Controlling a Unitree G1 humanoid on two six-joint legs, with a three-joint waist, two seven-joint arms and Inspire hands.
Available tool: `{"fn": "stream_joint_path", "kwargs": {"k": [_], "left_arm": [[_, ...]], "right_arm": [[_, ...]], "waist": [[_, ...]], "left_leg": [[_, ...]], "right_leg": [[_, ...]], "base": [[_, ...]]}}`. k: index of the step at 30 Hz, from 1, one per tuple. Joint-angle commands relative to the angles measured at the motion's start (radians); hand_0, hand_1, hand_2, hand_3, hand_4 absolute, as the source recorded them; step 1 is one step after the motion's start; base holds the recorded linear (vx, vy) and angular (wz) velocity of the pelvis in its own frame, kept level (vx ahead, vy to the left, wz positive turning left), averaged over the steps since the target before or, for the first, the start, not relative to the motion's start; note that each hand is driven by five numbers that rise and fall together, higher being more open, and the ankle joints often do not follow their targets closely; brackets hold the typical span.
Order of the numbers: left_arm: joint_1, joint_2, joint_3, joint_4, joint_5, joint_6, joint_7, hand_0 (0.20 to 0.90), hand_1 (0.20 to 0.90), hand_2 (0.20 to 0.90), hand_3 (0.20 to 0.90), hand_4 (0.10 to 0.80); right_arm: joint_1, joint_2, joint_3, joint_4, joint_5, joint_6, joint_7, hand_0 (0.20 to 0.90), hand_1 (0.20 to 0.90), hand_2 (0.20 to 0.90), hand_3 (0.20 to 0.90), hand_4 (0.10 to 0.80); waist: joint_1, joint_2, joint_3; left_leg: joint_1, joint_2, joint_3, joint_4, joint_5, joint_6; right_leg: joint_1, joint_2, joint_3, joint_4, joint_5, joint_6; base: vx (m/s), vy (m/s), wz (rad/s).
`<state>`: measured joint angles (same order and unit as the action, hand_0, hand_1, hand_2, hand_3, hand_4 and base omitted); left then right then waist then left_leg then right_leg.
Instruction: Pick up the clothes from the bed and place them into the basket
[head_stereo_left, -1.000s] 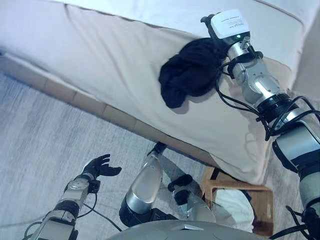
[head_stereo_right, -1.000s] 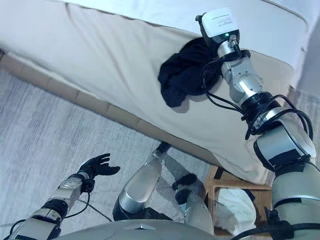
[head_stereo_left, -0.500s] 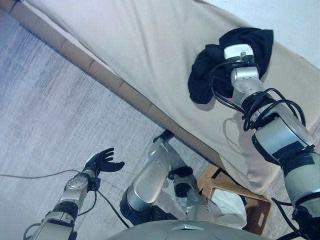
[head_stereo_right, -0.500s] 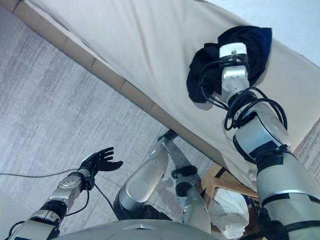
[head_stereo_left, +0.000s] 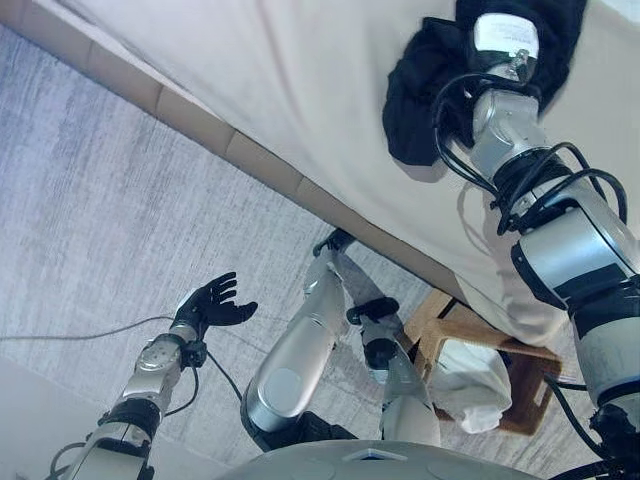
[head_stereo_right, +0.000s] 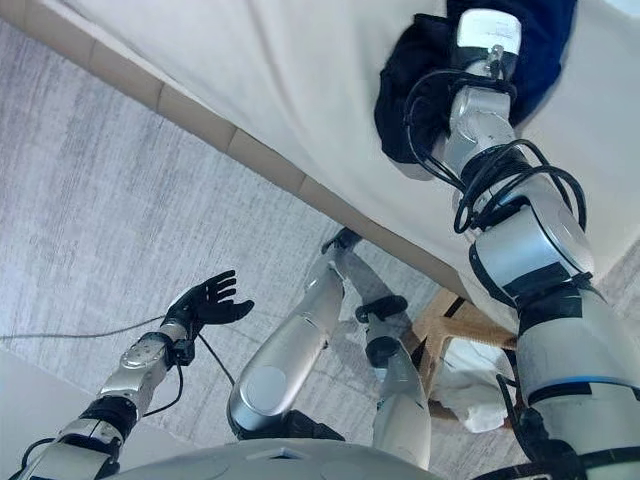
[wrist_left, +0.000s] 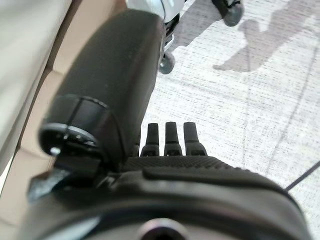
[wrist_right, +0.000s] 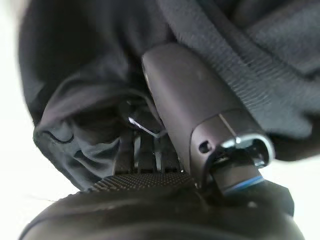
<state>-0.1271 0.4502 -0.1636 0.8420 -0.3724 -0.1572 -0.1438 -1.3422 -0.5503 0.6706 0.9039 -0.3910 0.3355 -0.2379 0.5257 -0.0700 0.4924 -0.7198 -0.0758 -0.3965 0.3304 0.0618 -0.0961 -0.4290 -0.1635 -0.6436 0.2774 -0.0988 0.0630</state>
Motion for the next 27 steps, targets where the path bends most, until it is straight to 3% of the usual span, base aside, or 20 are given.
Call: {"fn": "stream_joint_path", "kwargs": {"k": [1, 4, 6, 10, 11, 19, 24, 27], "left_arm": [[0.102, 0.025, -0.024, 0.057, -0.002, -0.045, 0.060, 0.900, 0.900, 0.900, 0.900, 0.800], [0.094, 0.006, 0.002, 0.084, 0.050, -0.033, 0.088, 0.900, 0.900, 0.900, 0.900, 0.800], [0.092, -0.002, 0.007, 0.096, 0.090, -0.013, 0.105, 0.900, 0.900, 0.900, 0.900, 0.800], [0.114, -0.009, 0.000, 0.094, 0.172, 0.031, 0.102, 0.900, 0.900, 0.900, 0.900, 0.800], [0.120, -0.011, -0.014, 0.096, 0.200, 0.065, 0.105, 0.900, 0.900, 0.900, 0.900, 0.800], [0.078, -0.041, -0.049, 0.153, 0.306, 0.181, 0.093, 0.900, 0.900, 0.900, 0.900, 0.800], [0.066, -0.079, -0.072, 0.164, 0.341, 0.170, 0.060, 0.900, 0.900, 0.900, 0.900, 0.800], [0.066, -0.089, -0.079, 0.170, 0.350, 0.167, 0.049, 0.900, 0.900, 0.900, 0.900, 0.800]], "right_arm": [[0.020, -0.045, -0.114, -0.308, 0.087, -0.204, -0.362, 0.300, 0.300, 0.300, 0.200, 0.100], [0.157, -0.079, -0.296, -0.543, 0.087, -0.298, -0.446, 0.300, 0.300, 0.300, 0.200, 0.100], [0.239, -0.107, -0.381, -0.677, 0.093, -0.310, -0.478, 0.300, 0.300, 0.300, 0.200, 0.100], [0.369, -0.160, -0.467, -0.822, 0.113, -0.313, -0.482, 0.300, 0.300, 0.300, 0.200, 0.100], [0.421, -0.177, -0.495, -0.876, 0.107, -0.315, -0.477, 0.300, 0.300, 0.300, 0.200, 0.100], [0.590, -0.310, -0.589, -0.946, 0.180, -0.283, -0.445, 0.300, 0.300, 0.300, 0.200, 0.100], [0.729, -0.350, -0.710, -0.936, 0.274, -0.297, -0.442, 0.300, 0.300, 0.300, 0.200, 0.100], [0.810, -0.331, -0.767, -0.924, 0.330, -0.307, -0.431, 0.300, 0.300, 0.300, 0.200, 0.100]], "waist": [[-0.018, -0.016, 0.028], [-0.078, -0.036, 0.028], [-0.116, -0.039, 0.016], [-0.183, -0.038, -0.080], [-0.225, -0.037, -0.135], [-0.404, -0.003, -0.327], [-0.491, 0.020, -0.373], [-0.525, 0.024, -0.388]], "left_leg": [[0.157, 0.014, 0.159, -0.076, -0.090, 0.111], [0.273, 0.025, 0.190, -0.109, -0.109, 0.112], [0.373, 0.033, 0.214, -0.140, -0.121, 0.113], [0.480, 0.031, 0.247, -0.201, -0.113, 0.121], [0.533, 0.031, 0.266, -0.220, -0.122, 0.126], [0.729, 0.053, 0.395, -0.355, -0.122, 0.129], [0.787, 0.051, 0.473, -0.362, -0.154, 0.128], [0.802, 0.051, 0.502, -0.352, -0.171, 0.130]], "right_leg": [[0.100, 0.001, 0.097, 0.069, 0.024, 0.030], [0.185, 0.023, 0.196, 0.006, 0.015, 0.025], [0.263, 0.032, 0.254, -0.037, 0.008, 0.022], [0.342, 0.047, 0.300, -0.127, 0.033, 0.021], [0.367, 0.054, 0.341, -0.156, 0.044, 0.027], [0.440, 0.082, 0.465, -0.261, 0.096, 0.037], [0.457, 0.086, 0.522, -0.317, 0.125, 0.039], [0.458, 0.089, 0.549, -0.316, 0.124, 0.037]], "base": [[-0.011, -0.077, -0.52], [0.025, -0.095, -0.47], [0.110, -0.082, -0.47], [0.067, 0.001, -0.41], [0.134, -0.014, -0.46], [0.110, -0.053, -0.58], [0.020, -0.070, -0.53], [0.051, -0.102, -0.52]]}}
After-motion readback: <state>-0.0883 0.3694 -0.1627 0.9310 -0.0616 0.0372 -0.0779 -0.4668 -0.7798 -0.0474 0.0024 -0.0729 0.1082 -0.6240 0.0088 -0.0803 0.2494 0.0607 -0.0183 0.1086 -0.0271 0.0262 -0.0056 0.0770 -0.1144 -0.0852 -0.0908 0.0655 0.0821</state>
